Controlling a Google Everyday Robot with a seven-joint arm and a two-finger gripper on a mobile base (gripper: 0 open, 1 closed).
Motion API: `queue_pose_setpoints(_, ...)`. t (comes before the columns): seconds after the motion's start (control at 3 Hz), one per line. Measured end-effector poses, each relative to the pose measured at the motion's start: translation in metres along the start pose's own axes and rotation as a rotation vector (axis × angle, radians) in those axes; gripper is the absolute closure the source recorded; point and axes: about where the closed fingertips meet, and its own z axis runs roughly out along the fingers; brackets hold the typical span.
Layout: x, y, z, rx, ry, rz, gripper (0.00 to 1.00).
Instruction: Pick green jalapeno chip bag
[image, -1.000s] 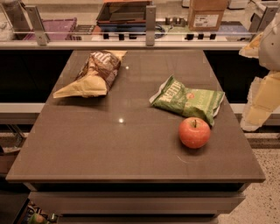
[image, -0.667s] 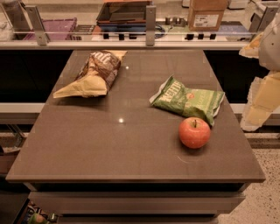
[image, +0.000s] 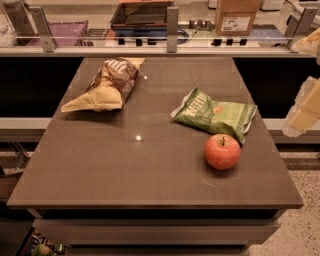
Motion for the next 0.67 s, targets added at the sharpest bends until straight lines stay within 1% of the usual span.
queue_pose_setpoints(0.33,0.008,-0.023,0.004,0.051,-0.095,0.042,0.00)
queue_pose_setpoints(0.67,0.012,-0.042,0.022,0.069,-0.203,0.071,0.00)
